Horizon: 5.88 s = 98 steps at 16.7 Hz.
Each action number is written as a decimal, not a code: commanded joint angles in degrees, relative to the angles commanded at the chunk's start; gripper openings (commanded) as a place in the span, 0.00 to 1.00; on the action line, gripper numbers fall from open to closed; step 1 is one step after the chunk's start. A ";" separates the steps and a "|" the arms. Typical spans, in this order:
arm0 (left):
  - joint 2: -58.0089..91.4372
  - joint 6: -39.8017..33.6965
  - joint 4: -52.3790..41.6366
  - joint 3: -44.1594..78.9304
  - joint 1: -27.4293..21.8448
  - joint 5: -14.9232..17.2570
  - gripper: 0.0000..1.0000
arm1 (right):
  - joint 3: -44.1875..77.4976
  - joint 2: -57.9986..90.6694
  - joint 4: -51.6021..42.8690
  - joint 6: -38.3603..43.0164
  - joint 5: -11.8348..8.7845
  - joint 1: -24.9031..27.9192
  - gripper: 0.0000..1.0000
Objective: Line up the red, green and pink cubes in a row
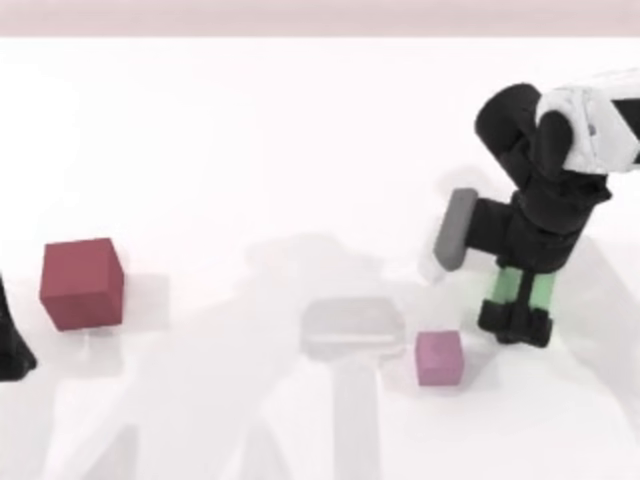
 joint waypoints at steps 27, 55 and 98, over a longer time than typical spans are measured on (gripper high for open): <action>0.00 0.00 0.00 0.00 0.00 0.00 1.00 | 1.90 -2.31 -3.65 0.53 -0.57 0.16 0.00; 0.00 0.00 0.00 0.00 0.00 0.00 1.00 | 22.01 -1.39 -22.75 4.29 -0.73 24.29 0.00; 0.00 0.00 0.00 0.00 0.00 0.00 1.00 | 21.29 -1.43 -22.40 4.16 -0.70 24.88 1.00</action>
